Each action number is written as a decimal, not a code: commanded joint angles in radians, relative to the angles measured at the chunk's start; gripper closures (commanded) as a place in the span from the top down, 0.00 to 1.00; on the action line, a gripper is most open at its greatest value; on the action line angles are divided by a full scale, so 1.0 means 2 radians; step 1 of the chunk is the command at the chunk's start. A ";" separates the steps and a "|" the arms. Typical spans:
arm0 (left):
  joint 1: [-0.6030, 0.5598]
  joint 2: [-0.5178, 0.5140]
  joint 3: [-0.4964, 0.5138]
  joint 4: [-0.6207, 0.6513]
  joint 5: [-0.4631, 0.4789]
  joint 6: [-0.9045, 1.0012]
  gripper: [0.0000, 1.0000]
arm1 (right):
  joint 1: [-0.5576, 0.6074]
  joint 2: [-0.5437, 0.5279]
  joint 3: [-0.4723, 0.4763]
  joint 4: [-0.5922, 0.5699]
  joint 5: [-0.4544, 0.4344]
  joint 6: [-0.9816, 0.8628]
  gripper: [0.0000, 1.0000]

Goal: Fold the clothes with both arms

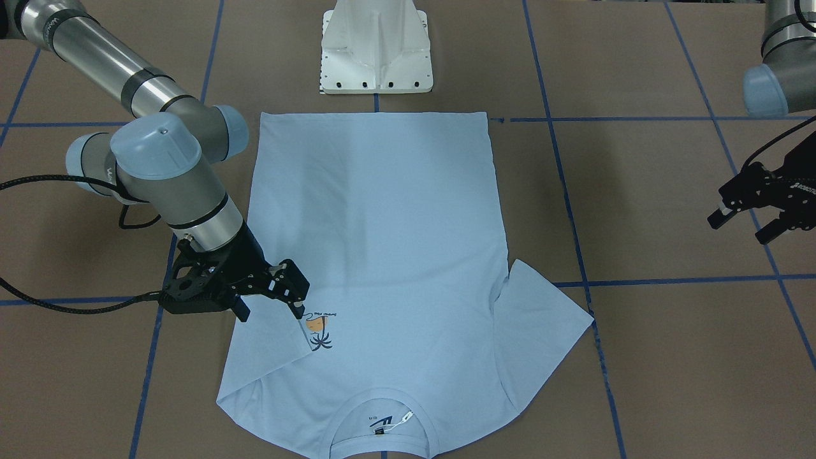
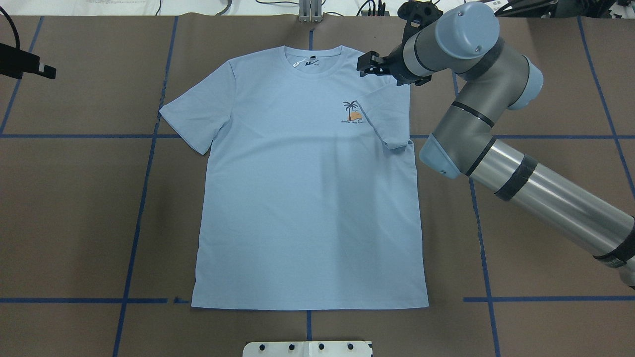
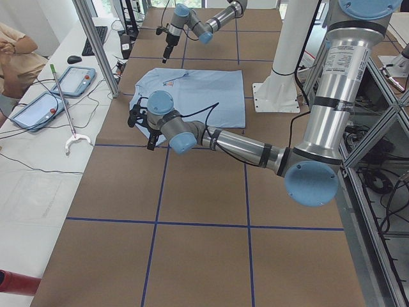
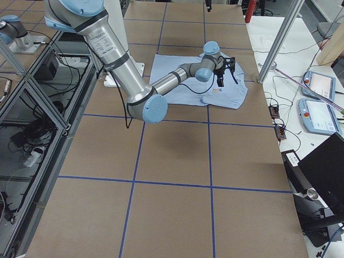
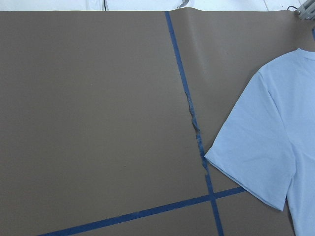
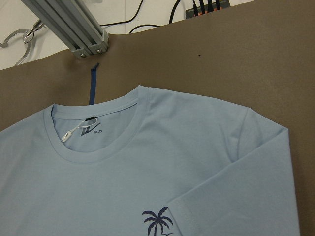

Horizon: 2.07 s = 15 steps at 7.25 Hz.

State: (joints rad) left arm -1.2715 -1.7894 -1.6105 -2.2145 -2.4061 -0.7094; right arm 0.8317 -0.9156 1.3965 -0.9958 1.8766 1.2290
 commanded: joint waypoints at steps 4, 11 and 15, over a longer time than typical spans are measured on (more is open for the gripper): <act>0.108 -0.117 0.145 -0.005 0.082 -0.088 0.95 | 0.022 -0.102 0.090 0.000 0.037 -0.025 1.00; 0.162 -0.161 0.236 -0.084 0.138 -0.150 0.81 | 0.021 -0.131 0.113 -0.001 0.033 -0.025 1.00; 0.169 -0.162 0.249 -0.084 0.138 -0.148 0.76 | 0.021 -0.130 0.112 -0.001 0.033 -0.025 1.00</act>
State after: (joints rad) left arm -0.9367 -2.1131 -1.1183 -2.3827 -2.1292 -1.0090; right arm 0.8729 -1.1767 1.6218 -1.0001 1.9420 1.1781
